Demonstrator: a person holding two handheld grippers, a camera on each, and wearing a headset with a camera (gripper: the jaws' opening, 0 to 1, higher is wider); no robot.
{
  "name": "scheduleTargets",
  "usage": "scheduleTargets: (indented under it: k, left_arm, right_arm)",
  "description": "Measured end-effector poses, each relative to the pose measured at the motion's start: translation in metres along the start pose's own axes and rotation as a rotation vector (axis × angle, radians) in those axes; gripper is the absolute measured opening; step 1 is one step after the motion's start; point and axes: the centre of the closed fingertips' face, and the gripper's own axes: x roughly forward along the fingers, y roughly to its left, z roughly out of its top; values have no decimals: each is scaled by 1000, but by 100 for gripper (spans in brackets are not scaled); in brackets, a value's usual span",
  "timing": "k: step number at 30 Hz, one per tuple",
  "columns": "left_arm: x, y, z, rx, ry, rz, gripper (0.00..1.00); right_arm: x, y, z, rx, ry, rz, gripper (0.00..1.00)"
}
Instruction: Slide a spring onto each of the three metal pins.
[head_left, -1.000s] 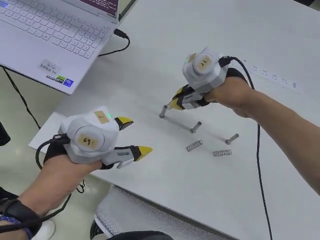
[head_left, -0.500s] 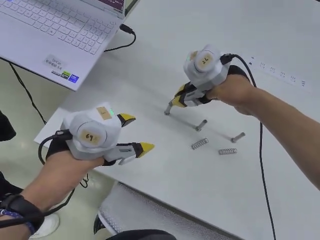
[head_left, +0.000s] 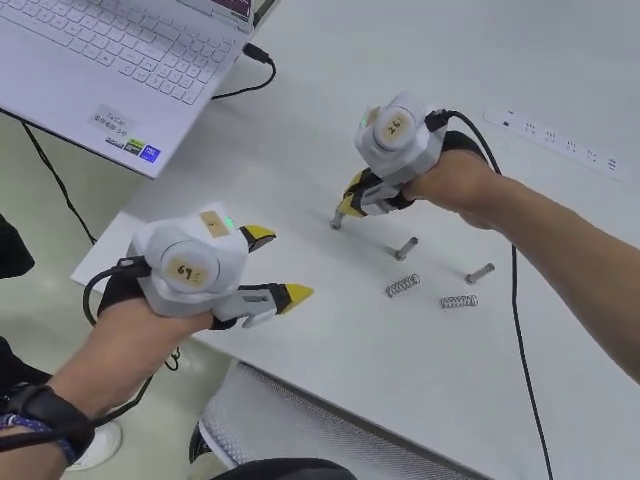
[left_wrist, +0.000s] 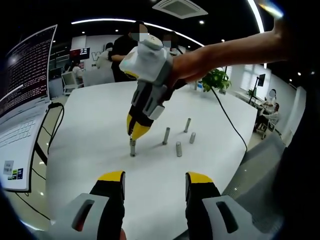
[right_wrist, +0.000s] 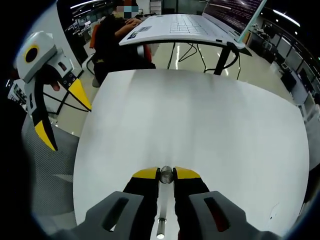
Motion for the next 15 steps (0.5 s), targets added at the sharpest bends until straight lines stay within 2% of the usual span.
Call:
scheduleTargets:
  k: [15]
  left_arm:
    - [-1, 5, -1, -5, 1, 7, 43]
  right_arm:
    - [20, 2, -2, -14, 24, 19, 9]
